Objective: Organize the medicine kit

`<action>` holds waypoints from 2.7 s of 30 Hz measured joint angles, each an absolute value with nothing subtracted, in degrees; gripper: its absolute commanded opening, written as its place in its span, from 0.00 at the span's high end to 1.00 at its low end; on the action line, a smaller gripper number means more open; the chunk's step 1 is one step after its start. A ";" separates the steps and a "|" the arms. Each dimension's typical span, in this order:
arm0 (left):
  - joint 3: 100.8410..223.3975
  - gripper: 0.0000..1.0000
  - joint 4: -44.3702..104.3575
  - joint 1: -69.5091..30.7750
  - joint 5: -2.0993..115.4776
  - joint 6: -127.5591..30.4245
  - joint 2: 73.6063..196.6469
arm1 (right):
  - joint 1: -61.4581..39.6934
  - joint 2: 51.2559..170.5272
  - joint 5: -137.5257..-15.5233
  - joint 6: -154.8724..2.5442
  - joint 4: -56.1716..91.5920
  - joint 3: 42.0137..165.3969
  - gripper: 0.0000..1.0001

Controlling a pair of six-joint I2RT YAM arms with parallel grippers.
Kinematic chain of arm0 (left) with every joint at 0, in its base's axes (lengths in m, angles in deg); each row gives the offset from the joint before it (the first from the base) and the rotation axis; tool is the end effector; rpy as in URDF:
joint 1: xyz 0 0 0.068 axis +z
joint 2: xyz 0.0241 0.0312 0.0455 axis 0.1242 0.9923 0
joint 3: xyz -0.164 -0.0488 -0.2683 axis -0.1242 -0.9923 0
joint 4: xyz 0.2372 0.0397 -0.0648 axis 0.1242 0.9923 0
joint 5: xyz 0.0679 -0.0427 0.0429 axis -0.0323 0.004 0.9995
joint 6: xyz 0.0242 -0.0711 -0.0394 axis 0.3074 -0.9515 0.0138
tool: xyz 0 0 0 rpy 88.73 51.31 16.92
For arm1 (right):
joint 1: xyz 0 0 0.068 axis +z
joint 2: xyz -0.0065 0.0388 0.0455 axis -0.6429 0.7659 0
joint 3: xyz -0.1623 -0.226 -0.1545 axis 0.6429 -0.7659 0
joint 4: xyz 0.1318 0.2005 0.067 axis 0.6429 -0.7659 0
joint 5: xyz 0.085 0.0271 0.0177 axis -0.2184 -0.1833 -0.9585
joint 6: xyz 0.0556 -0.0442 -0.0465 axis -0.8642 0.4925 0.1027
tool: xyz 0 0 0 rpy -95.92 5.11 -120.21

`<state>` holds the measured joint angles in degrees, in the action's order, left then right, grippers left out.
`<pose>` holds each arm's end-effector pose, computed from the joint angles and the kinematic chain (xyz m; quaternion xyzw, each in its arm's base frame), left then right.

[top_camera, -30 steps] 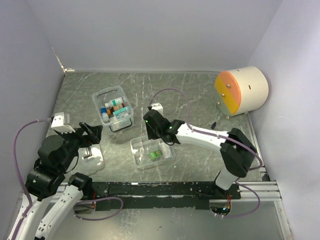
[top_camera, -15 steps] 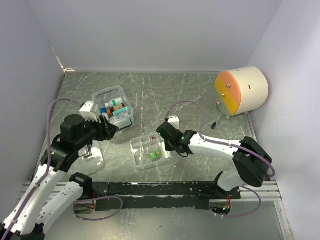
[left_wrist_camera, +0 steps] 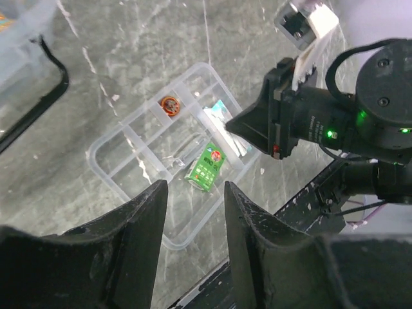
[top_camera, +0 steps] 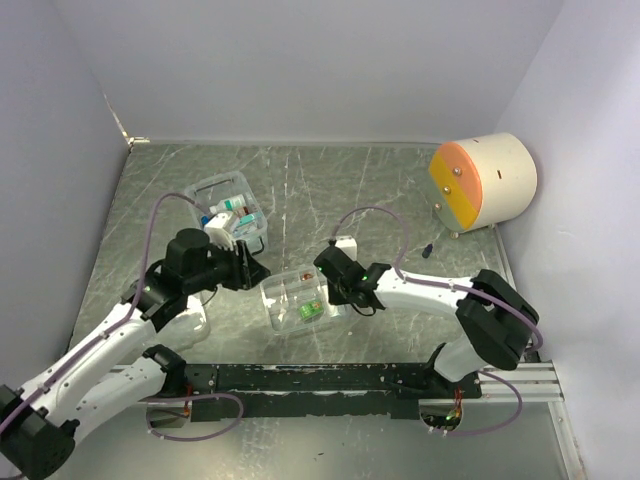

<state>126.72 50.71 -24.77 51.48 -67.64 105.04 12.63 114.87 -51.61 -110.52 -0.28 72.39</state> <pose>0.1352 -0.1046 0.2925 0.0704 0.8468 -0.3542 0.3905 0.1887 0.2108 0.1923 -0.0558 0.9526 0.0920 0.2844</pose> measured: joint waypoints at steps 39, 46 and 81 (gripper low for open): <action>149.28 0.47 55.78 -47.13 61.79 -46.46 154.42 | 10.56 83.41 -54.73 -128.22 1.27 50.20 0.70; 151.31 0.50 57.66 -47.39 63.04 -43.07 157.83 | 10.56 84.46 -55.15 -131.04 1.88 49.37 0.70; 155.23 0.65 56.41 -51.74 76.55 -42.97 163.20 | 10.56 80.40 -53.77 -134.28 2.58 46.90 0.70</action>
